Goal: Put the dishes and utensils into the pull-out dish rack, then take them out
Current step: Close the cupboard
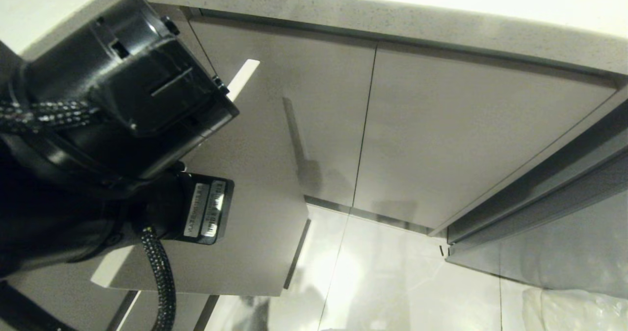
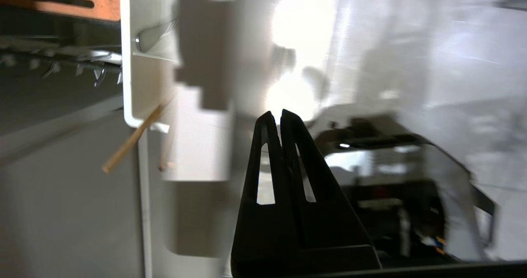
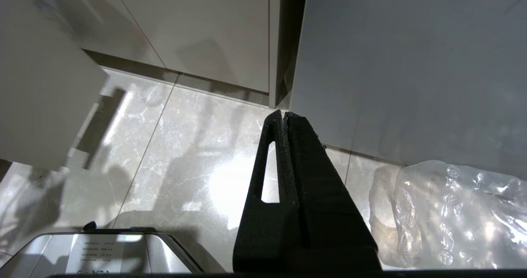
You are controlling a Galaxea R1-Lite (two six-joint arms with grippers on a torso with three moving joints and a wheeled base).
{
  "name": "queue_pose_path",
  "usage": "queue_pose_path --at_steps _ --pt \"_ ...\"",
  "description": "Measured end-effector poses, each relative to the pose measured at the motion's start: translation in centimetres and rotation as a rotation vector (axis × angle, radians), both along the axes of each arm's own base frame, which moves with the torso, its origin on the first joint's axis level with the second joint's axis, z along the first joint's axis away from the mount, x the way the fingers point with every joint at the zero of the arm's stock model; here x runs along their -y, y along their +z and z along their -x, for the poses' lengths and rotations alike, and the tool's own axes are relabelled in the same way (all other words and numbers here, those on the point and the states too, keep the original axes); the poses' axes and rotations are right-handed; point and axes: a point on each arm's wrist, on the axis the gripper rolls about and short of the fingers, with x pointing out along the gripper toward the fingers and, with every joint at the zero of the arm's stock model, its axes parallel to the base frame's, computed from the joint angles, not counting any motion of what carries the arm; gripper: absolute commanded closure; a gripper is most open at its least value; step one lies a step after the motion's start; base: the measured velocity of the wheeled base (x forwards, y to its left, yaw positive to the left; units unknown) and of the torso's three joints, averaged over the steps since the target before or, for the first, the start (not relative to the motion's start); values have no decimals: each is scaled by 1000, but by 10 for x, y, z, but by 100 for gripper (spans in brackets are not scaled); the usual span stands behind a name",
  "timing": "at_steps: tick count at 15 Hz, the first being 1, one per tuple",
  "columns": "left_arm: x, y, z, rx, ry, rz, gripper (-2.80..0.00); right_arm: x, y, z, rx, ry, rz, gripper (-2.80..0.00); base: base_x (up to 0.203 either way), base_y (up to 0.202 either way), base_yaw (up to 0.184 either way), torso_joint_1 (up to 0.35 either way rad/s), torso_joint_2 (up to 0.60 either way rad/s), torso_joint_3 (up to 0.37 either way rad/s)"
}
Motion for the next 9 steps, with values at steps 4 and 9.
queue_pose_path --at_steps 4,9 --pt "-26 -1 -15 7 158 -121 0 0 0 0 0 1 0 0 0 0 0 0 0 0" --pt "-63 13 -26 68 358 -150 0 0 0 0 0 1 0 0 0 0 0 0 0 0"
